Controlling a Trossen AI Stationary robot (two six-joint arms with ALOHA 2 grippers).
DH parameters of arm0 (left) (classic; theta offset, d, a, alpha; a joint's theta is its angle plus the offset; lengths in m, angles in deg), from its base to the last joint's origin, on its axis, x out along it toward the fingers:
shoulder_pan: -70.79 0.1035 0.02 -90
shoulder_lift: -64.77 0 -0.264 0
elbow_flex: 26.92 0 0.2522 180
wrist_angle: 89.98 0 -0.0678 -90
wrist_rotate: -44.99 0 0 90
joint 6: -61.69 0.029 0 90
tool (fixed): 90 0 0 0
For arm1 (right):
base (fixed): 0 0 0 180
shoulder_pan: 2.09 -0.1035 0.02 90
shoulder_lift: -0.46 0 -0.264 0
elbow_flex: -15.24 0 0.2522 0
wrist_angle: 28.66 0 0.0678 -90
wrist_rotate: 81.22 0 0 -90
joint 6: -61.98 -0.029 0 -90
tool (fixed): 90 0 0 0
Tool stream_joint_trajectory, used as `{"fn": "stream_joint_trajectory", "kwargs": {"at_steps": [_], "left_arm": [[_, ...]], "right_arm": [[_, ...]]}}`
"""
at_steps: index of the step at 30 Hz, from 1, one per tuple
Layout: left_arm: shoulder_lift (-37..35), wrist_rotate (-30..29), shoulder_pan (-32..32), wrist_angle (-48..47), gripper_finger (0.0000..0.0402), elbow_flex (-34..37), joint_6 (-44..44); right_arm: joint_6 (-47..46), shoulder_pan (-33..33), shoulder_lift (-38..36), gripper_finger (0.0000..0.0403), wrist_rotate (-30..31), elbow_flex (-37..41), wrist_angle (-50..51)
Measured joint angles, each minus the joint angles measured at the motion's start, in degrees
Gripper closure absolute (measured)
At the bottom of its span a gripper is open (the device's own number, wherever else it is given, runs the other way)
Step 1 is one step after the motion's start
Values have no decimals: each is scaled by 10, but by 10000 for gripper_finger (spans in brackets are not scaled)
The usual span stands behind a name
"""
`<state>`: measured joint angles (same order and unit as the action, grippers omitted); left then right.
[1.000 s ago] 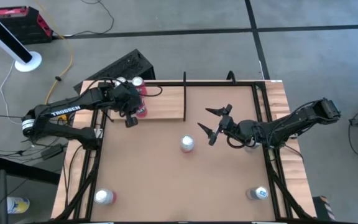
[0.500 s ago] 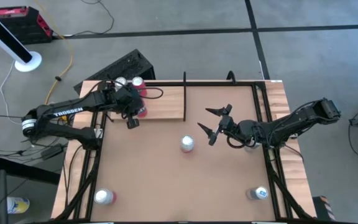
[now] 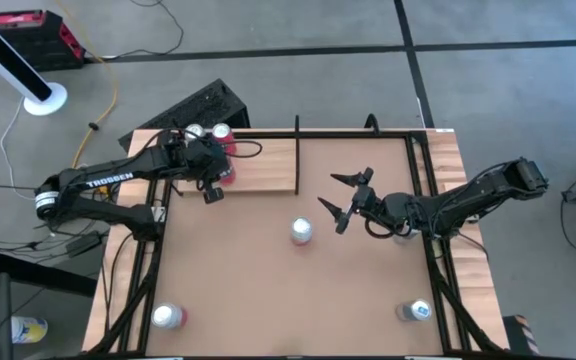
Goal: Place canned beverage on shelf
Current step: Put the pink soda can on the shelf aligned with the other pink soda can, then put the center pink and white soda can on the shelf
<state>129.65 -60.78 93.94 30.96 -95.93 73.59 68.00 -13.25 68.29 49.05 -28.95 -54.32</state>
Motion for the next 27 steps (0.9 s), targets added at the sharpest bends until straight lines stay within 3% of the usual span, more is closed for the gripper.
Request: {"fn": "stream_joint_trajectory", "kwargs": {"at_steps": [15,23,27], "left_arm": [[0,16,19,-3,402,0,-1],[-5,26,-24,-60,401,-51,-27],[-40,30,-66,-75,401,-61,-47]], "right_arm": [[0,0,0,33,0,0,0],[-34,4,0,33,-29,0,25],[-76,8,0,33,-29,0,24]]}}
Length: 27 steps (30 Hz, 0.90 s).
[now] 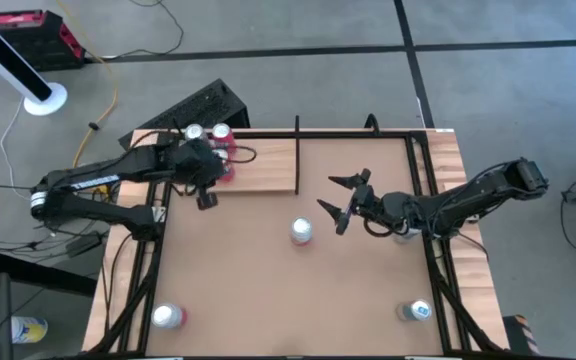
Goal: Place canned beverage on shelf
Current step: Put the center pink and white soda can on the shelf
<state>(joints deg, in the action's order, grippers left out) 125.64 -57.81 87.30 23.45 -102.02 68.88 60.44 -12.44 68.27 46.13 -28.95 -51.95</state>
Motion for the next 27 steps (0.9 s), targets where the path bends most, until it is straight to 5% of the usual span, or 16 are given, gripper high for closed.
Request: {"fn": "stream_joint_trajectory", "kwargs": {"at_steps": [10,19,27], "left_arm": [[-197,6,-138,104,401,101,-89],[-366,10,-210,350,401,306,-115],[-429,10,-210,431,401,425,-112]], "right_arm": [[-86,-12,2,33,-205,-20,-4],[-76,-68,95,33,-111,-145,156],[-152,-72,193,33,-17,-240,335]]}}
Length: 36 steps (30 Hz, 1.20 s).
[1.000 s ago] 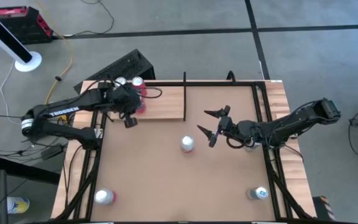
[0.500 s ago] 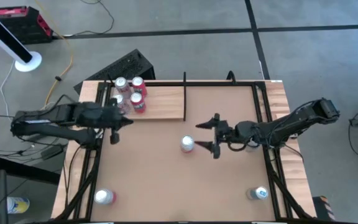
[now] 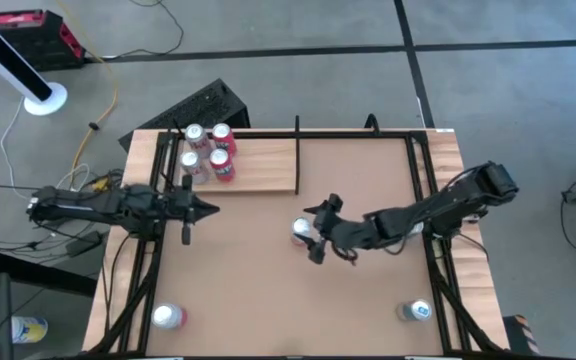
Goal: Place canned beverage on shelf
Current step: Put the center pink and white soda can on the shelf
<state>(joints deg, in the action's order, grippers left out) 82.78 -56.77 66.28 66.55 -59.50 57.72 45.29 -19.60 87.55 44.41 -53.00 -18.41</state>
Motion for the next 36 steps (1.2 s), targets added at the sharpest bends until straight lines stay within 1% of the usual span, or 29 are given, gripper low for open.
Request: {"fn": "stream_joint_trajectory", "kwargs": {"at_steps": [8,17,20,22,27,31,34,36], "left_arm": [[-77,4,0,21,401,37,-1],[-180,8,0,32,401,116,-3],[-178,6,0,45,401,135,-2],[-176,3,0,58,401,146,4],[-175,-12,1,62,401,160,13],[-174,-12,1,62,401,160,20],[-174,-11,1,62,401,160,24],[-173,-11,1,61,401,160,24]], "right_arm": [[-89,0,46,33,5,-48,108],[-138,9,91,33,6,-48,114],[-143,16,103,35,5,-48,107],[-149,19,104,44,3,-48,110],[-150,19,104,98,4,-48,113],[-144,19,94,98,-1,-48,115],[-108,25,86,98,-8,-59,102],[-68,35,82,98,-21,-86,101]]}}
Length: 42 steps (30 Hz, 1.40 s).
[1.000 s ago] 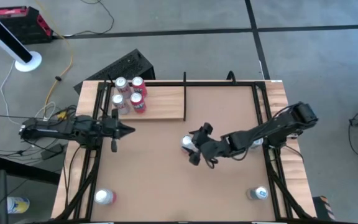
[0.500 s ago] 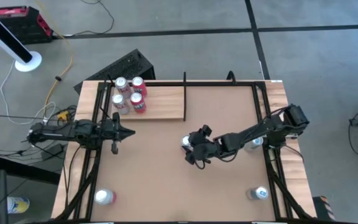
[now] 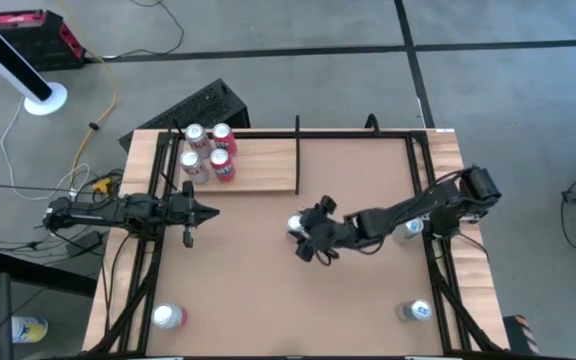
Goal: Place canned beverage on shelf
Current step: Put the center pink and white soda can on the shelf
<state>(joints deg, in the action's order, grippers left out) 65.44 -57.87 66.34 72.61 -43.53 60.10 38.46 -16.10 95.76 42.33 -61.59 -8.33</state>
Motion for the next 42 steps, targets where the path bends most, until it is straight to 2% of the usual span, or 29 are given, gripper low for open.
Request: {"fn": "stream_joint_trajectory", "kwargs": {"at_steps": [10,22,27,32,42], "left_arm": [[1,1,0,-1,401,0,-13],[1,0,0,0,401,0,-27],[1,2,0,0,401,0,-30],[1,2,0,0,401,0,-41],[1,5,0,0,401,0,-47]], "right_arm": [[247,108,52,98,-165,-183,-8],[379,293,212,98,-385,-405,105],[407,334,278,98,-429,-480,145],[416,358,321,98,-460,-521,156],[416,367,343,98,-466,-539,162]]}}
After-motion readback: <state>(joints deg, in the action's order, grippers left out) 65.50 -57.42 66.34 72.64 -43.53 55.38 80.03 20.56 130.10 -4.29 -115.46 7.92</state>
